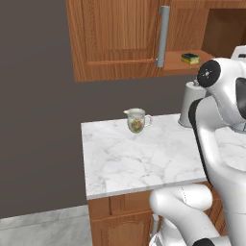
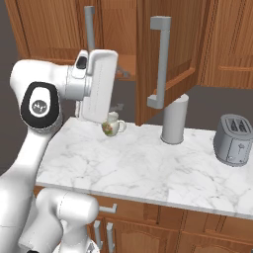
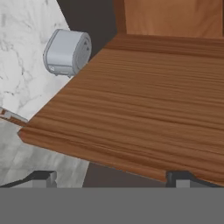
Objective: Pick the sponge and sponge from the cabinet and place them on the counter.
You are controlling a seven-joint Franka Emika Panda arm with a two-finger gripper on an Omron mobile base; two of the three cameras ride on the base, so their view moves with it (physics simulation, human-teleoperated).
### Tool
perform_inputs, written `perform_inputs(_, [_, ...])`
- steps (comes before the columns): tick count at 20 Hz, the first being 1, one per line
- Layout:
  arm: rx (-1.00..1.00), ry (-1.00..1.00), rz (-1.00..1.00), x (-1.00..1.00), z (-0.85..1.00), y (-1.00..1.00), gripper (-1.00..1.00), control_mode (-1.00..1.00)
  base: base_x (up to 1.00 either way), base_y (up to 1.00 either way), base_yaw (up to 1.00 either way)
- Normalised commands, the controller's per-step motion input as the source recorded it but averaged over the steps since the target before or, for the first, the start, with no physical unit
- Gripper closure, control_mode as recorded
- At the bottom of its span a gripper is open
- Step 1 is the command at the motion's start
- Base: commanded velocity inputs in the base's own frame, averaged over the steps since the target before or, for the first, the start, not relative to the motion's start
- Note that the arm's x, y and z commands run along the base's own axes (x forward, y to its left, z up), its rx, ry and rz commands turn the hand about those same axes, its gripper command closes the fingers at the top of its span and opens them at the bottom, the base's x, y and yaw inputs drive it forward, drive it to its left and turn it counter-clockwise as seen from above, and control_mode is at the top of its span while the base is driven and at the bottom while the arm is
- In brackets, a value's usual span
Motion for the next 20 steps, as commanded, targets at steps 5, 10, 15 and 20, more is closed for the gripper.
perform_inputs(5, [0.00,0.05,0.00,0.42,-0.22,-0.03,-1.00,-1.00,0.00,0.00,0.00])
perform_inputs(10, [0.00,0.01,0.00,0.41,-0.08,-0.06,-1.00,-1.00,0.00,0.00,0.00])
perform_inputs(15, [0.00,0.00,-0.01,0.19,0.00,-0.30,-1.00,-1.00,0.00,0.00,0.00])
perform_inputs(20, [0.00,0.00,-0.06,0.20,0.00,-0.21,-1.00,-1.00,0.00,0.00,0.00])
